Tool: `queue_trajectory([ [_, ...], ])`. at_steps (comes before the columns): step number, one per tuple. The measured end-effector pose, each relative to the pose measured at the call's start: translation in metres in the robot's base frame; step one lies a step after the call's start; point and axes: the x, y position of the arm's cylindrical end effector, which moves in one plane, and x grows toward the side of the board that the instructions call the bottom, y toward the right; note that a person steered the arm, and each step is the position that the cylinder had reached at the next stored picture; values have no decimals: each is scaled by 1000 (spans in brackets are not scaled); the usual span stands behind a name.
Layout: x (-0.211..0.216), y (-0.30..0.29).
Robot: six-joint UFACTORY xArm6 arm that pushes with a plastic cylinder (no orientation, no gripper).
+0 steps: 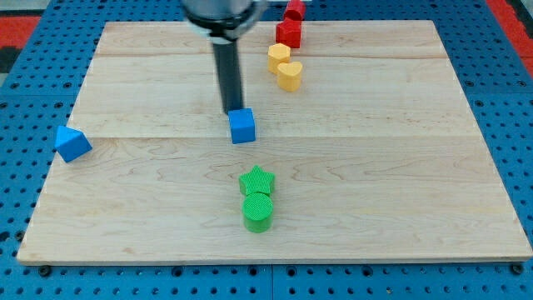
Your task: Place your arm to the right of the blue cube
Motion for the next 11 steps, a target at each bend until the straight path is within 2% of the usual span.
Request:
queue_trajectory([
  [1, 31, 3],
  [2, 31, -7],
  [4, 64, 33],
  [5, 10, 15],
  [6, 28, -77],
  [7, 57, -8],
  [8, 45, 86],
  [9, 87, 145],
  [10, 128, 133],
  [11, 127, 116],
])
